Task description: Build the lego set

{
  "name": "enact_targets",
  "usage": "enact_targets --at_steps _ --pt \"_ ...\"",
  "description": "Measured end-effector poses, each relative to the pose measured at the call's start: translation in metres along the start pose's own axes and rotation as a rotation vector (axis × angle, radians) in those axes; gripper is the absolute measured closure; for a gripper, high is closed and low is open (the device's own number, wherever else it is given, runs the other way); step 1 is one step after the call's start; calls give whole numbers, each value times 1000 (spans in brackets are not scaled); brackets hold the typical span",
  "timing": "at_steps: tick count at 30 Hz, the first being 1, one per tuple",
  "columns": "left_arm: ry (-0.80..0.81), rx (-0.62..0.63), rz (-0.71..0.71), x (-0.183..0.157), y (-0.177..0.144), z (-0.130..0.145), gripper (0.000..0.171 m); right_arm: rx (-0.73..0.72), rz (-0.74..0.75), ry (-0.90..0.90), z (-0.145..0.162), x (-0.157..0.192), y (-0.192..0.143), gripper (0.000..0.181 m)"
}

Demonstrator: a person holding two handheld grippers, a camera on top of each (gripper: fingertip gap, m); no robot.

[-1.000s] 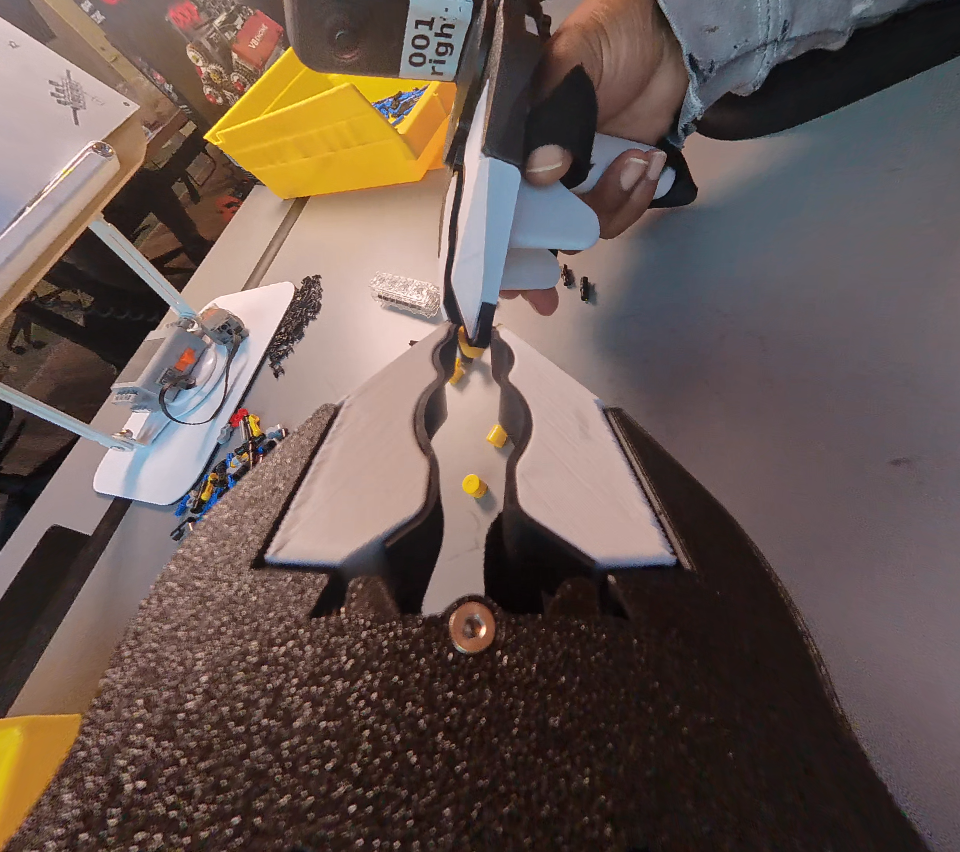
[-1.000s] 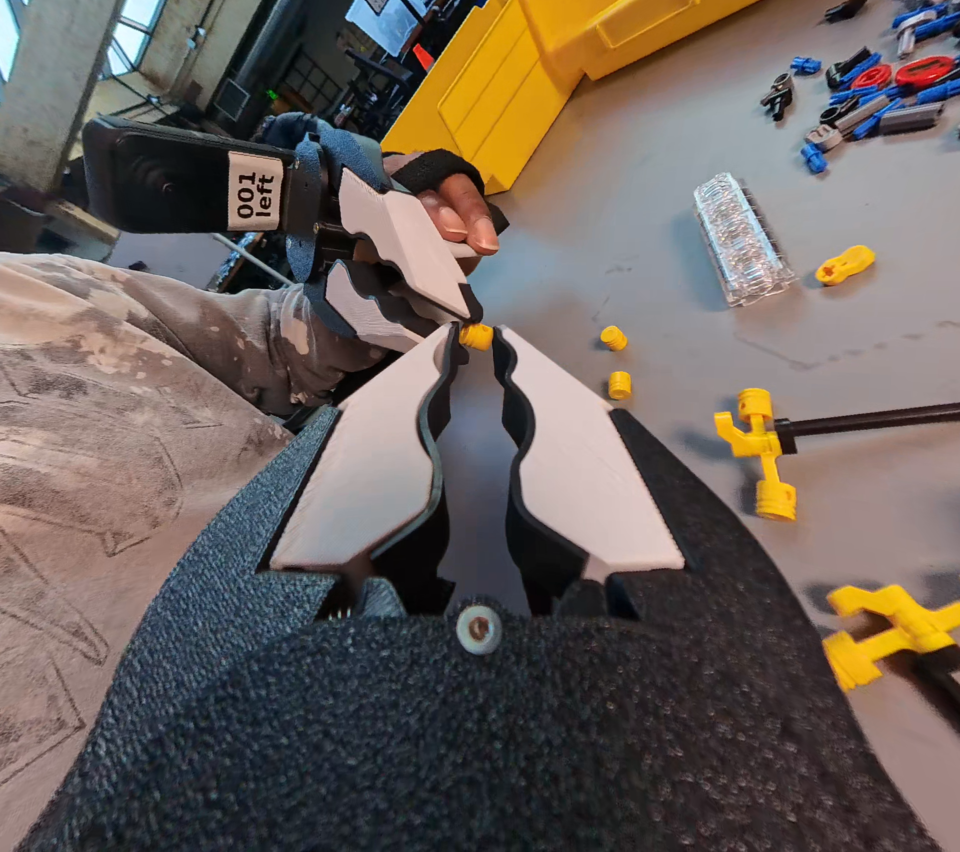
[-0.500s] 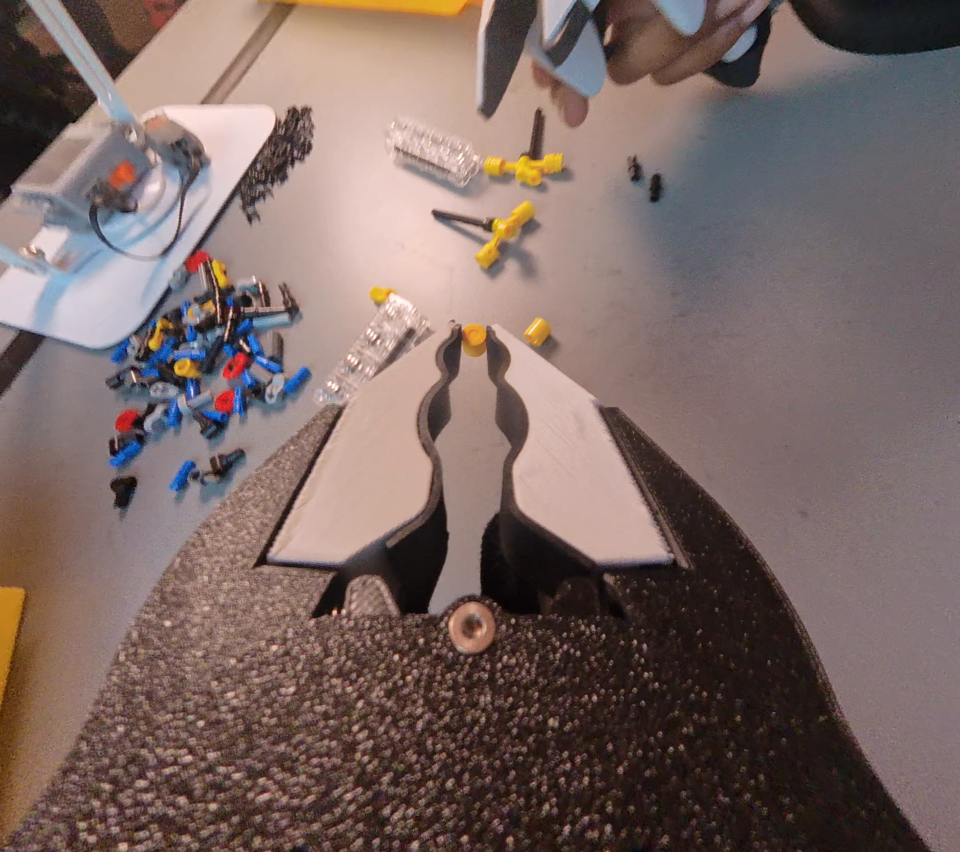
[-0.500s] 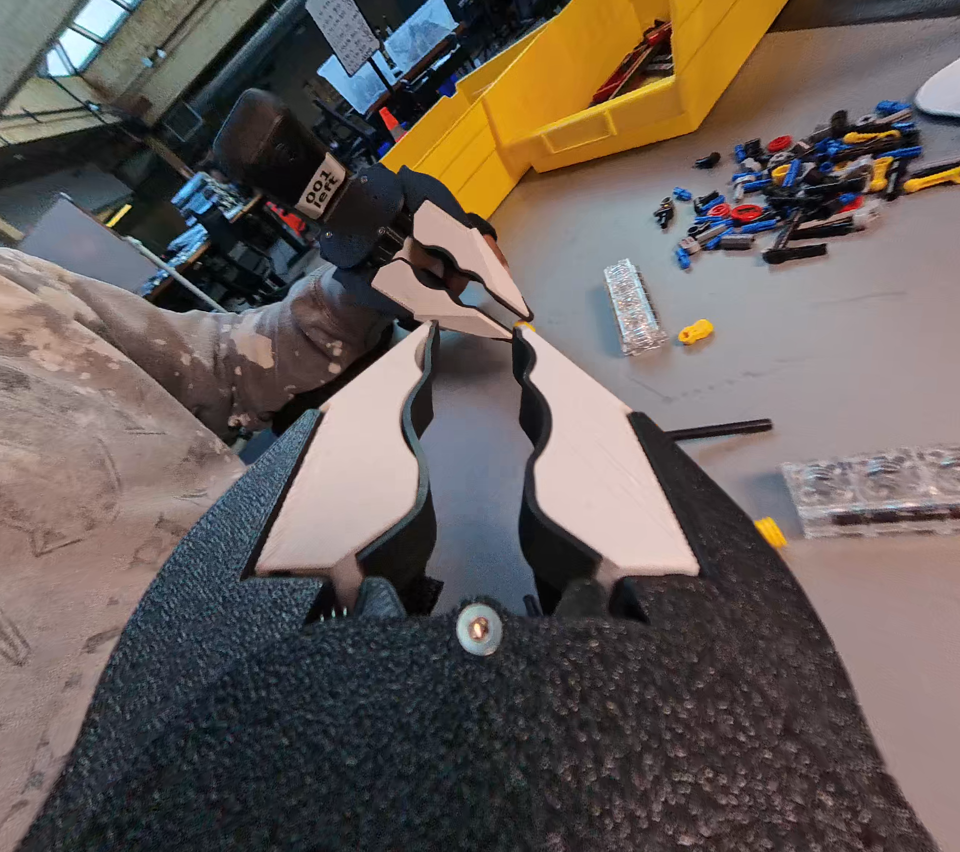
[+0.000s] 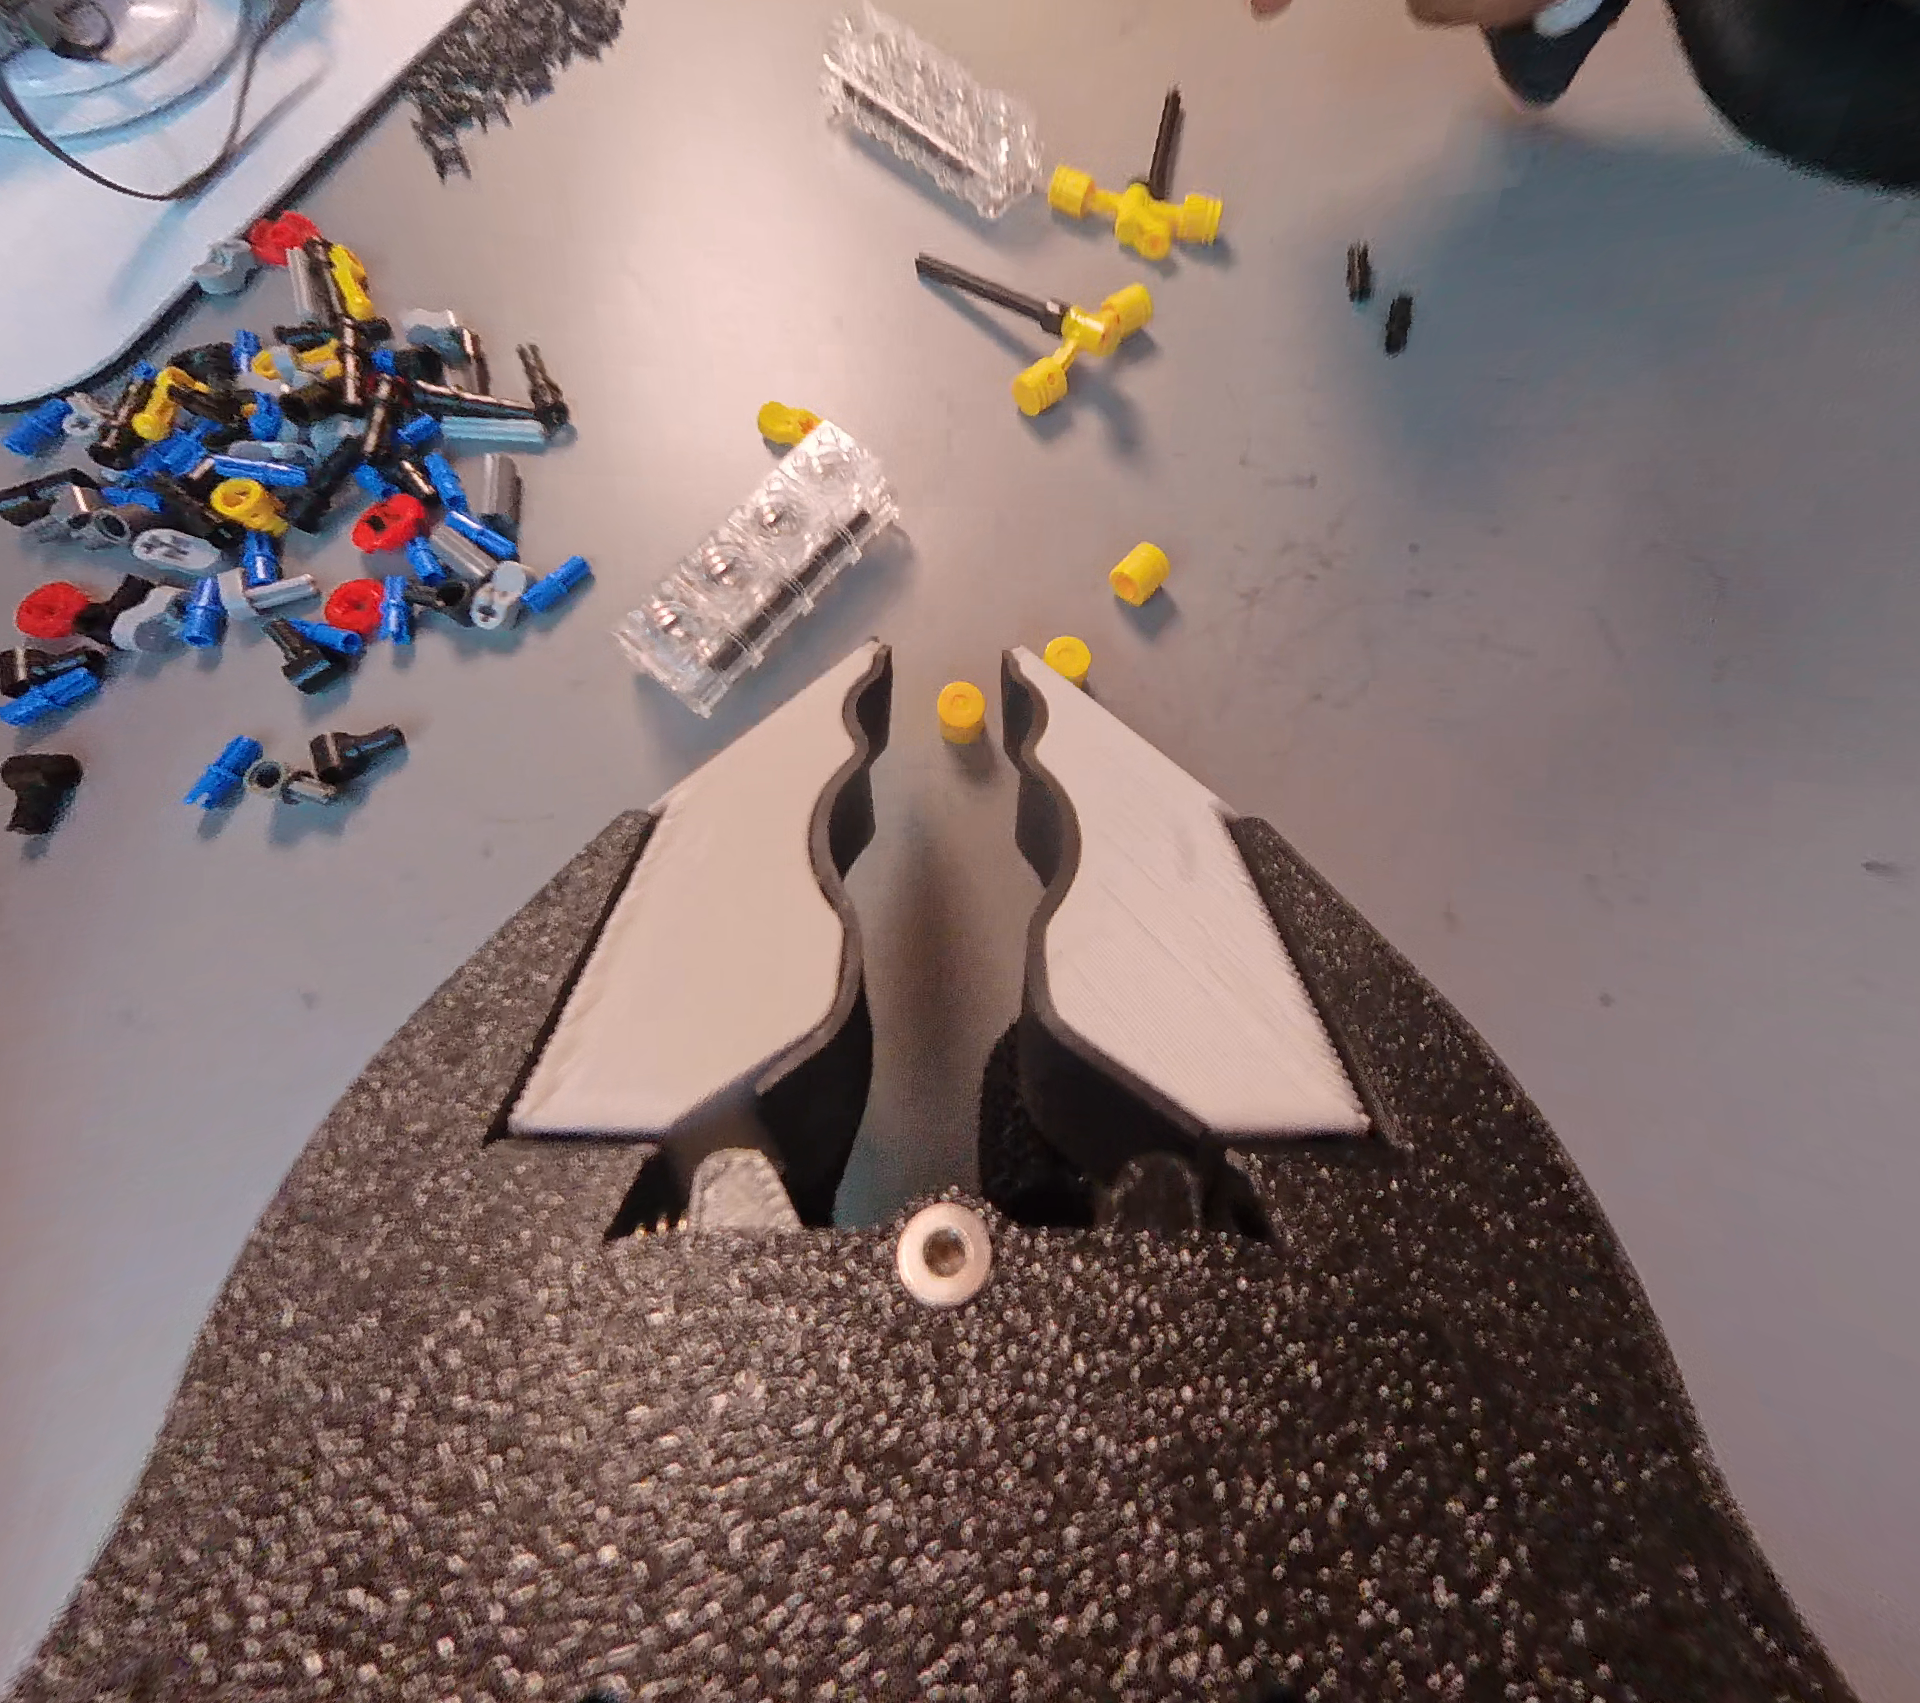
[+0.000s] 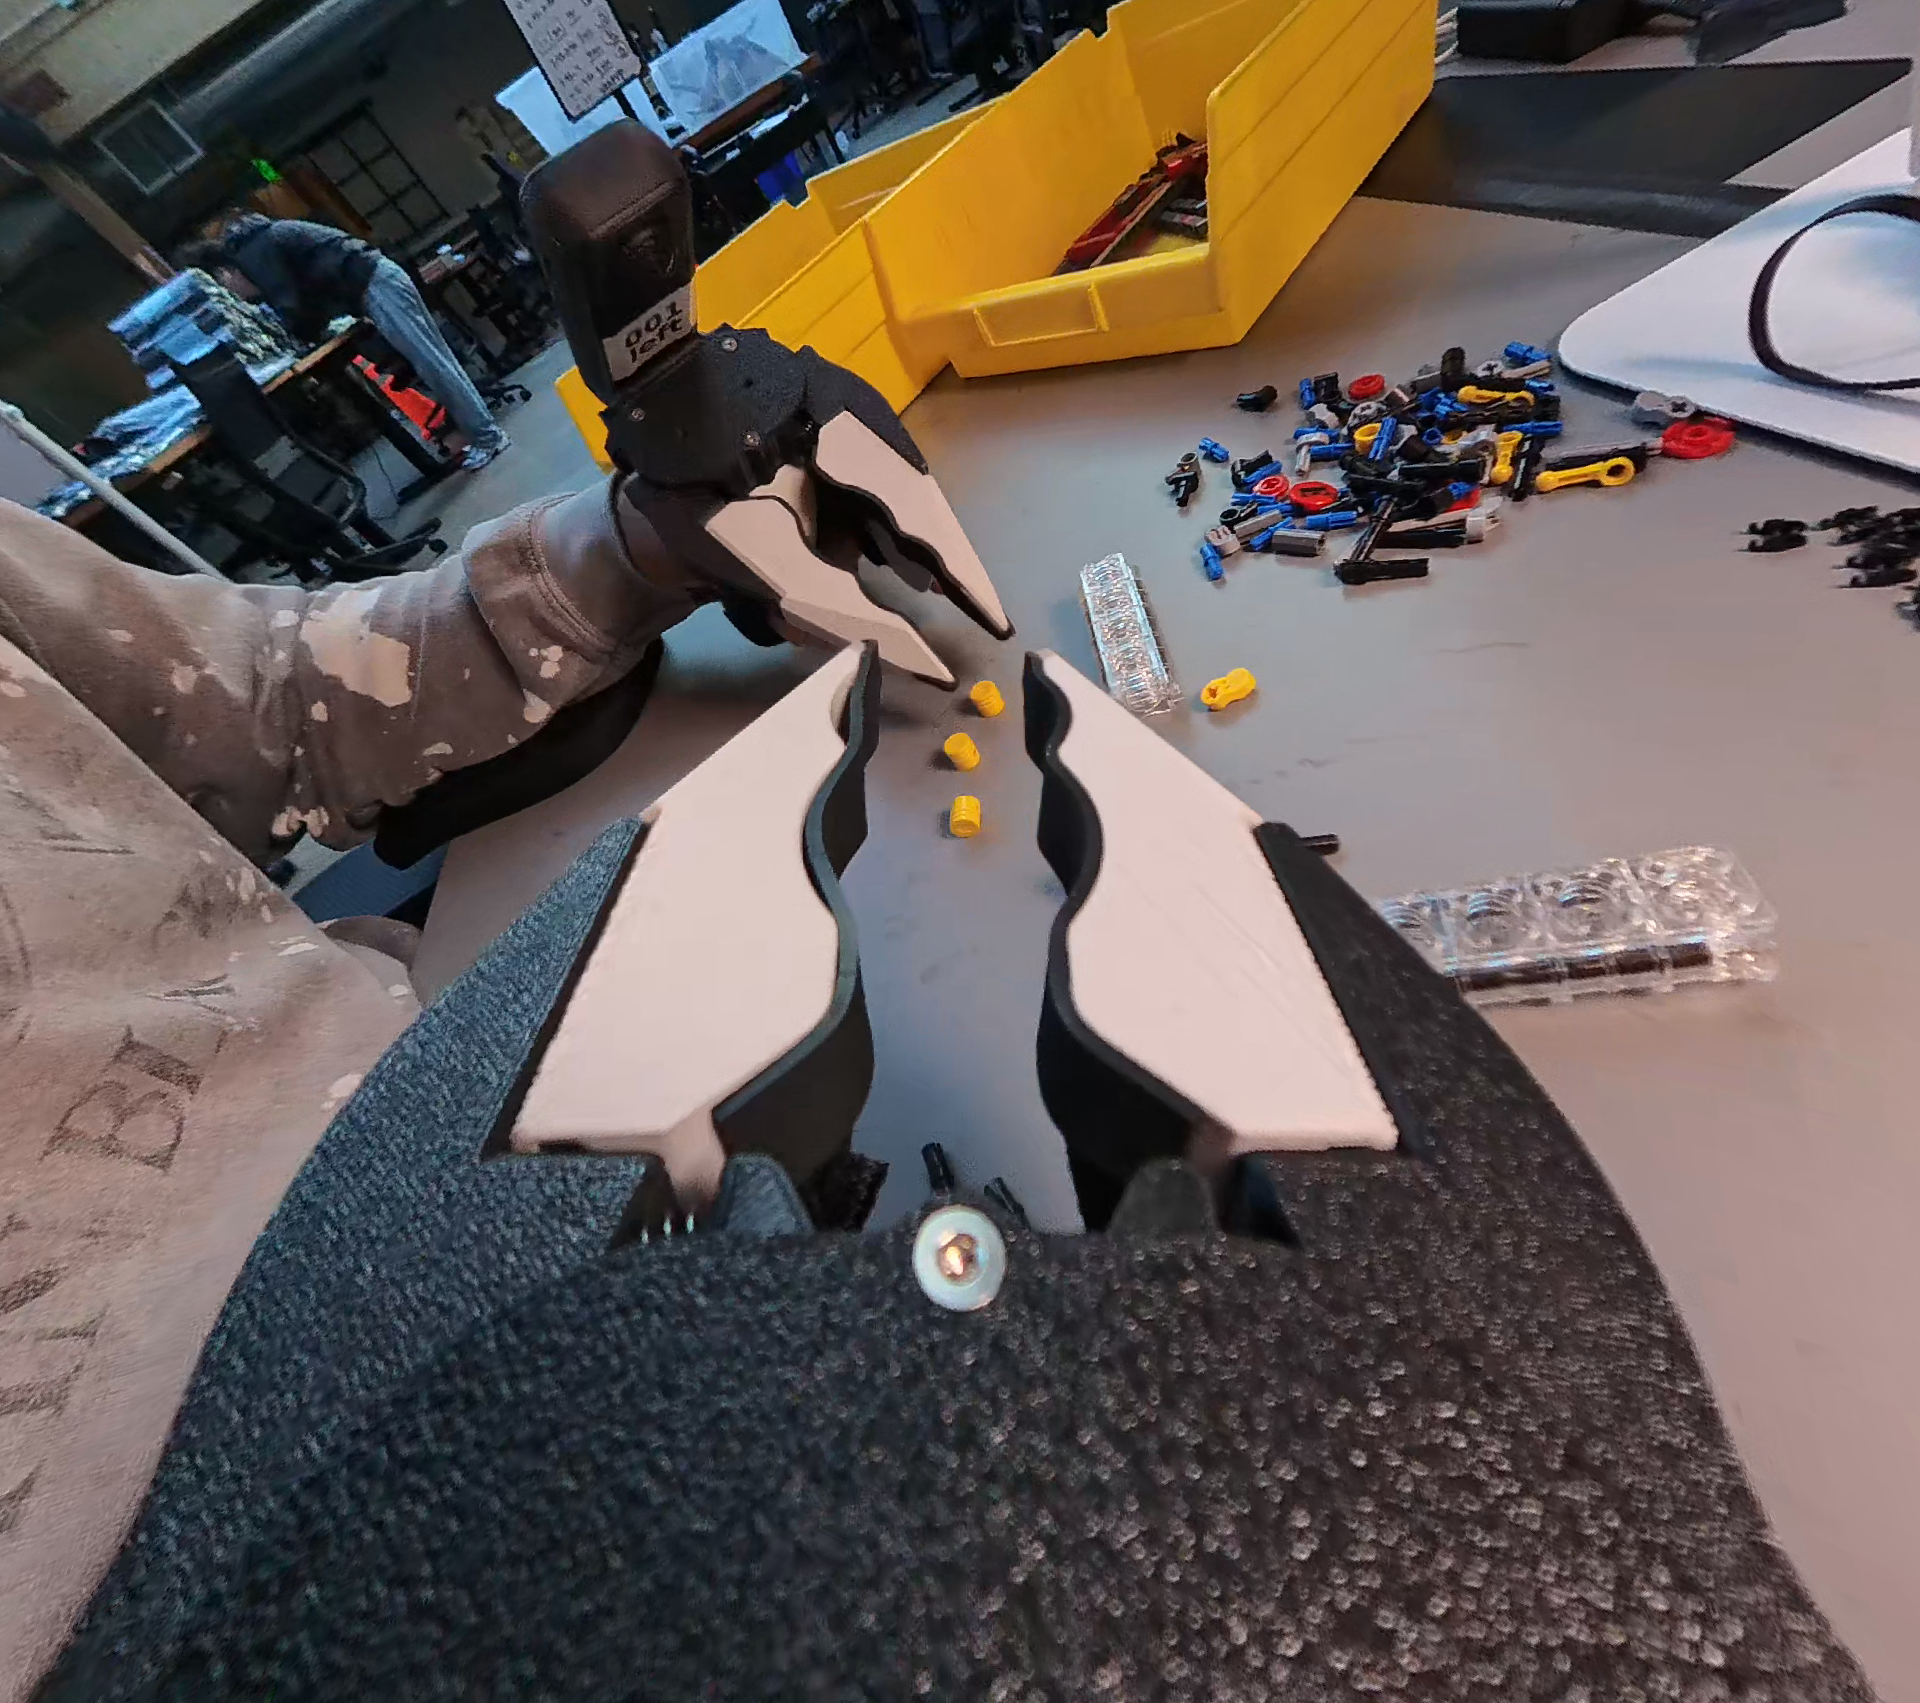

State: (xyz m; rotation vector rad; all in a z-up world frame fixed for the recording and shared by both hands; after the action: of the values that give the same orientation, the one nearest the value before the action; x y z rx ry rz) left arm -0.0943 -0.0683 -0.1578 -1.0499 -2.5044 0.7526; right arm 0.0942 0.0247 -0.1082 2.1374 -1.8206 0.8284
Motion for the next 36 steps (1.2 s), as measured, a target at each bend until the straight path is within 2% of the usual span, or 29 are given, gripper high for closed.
enact_targets --at_steps 2,4,6,9,14,23,29,36 --pt "-70 -94 -29 13 -6 -9 150 -28 15 -14 -4 -1 -4 154" --pt "-153 -139 -115 37 -8 -15 150 -58 20 -22 -8 -2 -6 155" --pt "-217 -100 -229 66 -2 -15 150 -77 15 -19 -9 -3 -7 155" --pt "-225 -15 -357 104 13 -13 151 -81 11 -25 -7 -2 -5 156" --pt "-198 91 -373 131 42 -12 157 -59 28 -68 -4 -2 -5 156" --pt "-207 130 -307 134 38 -4 166 -60 4 -26 -2 -7 -7 157" --pt "-211 145 -229 125 24 3 165 -58 1 -22 -1 -8 -7 157" --pt "-165 162 -250 126 24 3 158 -51 -4 -10 0 -10 -5 157"
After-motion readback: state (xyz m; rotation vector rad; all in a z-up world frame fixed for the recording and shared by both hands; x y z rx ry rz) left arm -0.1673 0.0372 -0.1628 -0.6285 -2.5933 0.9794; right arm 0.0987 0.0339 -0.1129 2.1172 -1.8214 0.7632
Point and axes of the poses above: each gripper's, where its closed fingertips meet, y out along the fingers, z out of its underside, x = y × z across the jaws, the point moved 7 cm from there along -y, back along the fingers, and after that the axes turned 8 degrees about y, right-handed, at the moved point
